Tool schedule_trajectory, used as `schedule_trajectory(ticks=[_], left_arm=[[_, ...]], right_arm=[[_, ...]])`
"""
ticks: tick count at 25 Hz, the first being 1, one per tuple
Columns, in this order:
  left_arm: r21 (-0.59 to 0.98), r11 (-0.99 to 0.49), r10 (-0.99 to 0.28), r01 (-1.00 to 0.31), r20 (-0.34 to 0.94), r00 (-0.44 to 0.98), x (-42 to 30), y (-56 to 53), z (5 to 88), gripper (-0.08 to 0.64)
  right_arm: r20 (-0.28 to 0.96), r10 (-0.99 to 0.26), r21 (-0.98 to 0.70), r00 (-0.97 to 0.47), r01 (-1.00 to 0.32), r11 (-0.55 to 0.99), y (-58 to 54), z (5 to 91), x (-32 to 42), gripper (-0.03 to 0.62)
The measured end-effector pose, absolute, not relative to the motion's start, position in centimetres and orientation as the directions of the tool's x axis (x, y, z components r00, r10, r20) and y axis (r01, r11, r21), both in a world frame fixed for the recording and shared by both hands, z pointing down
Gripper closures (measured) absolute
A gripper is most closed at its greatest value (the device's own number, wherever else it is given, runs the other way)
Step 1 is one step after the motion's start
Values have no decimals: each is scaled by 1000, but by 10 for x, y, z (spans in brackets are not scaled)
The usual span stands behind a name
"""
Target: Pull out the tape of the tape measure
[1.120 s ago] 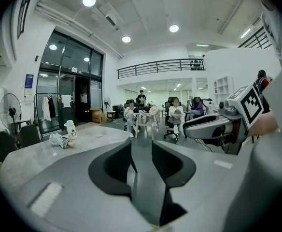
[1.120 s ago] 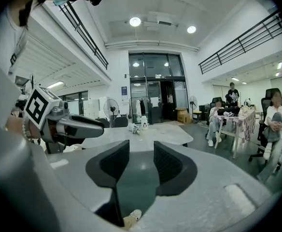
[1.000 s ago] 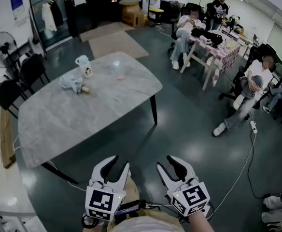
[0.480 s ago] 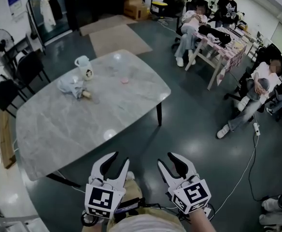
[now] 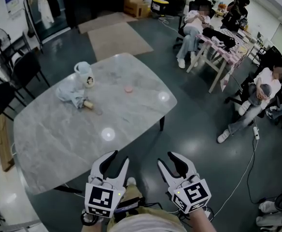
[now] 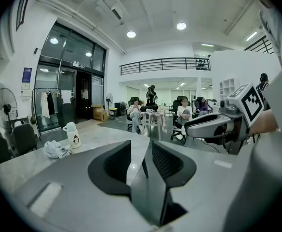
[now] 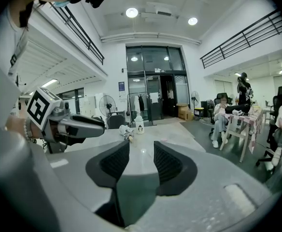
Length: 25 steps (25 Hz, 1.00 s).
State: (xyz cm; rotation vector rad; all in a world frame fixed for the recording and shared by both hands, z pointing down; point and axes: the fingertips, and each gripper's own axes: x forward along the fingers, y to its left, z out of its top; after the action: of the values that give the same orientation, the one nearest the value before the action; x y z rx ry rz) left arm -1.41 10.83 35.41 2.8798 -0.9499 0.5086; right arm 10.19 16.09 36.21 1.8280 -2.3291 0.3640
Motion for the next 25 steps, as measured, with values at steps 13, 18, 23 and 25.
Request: schedule_trajectory(ticks=[13,18,23,25], left_arm=[[-29,-810,-560,-586,337,757,-23,30,356,420],[-27,-812,-556,-584,340,758,-28,15,358,420],[-31,-809,-560,-588,346,753,-34,5,360,417],[-29,-805,-564,-592,346,750,-37,3,361,417]], right_arm=[[284,-930,-81,-234,-972,220,80,359,96,439],[287,-928,-73,-236,-972,225,62,358,90,439],[286,-929,-69,-237,-972,226,50,358,85,439],[289,-927,-65,-239,-971,230,48,359,84,439]])
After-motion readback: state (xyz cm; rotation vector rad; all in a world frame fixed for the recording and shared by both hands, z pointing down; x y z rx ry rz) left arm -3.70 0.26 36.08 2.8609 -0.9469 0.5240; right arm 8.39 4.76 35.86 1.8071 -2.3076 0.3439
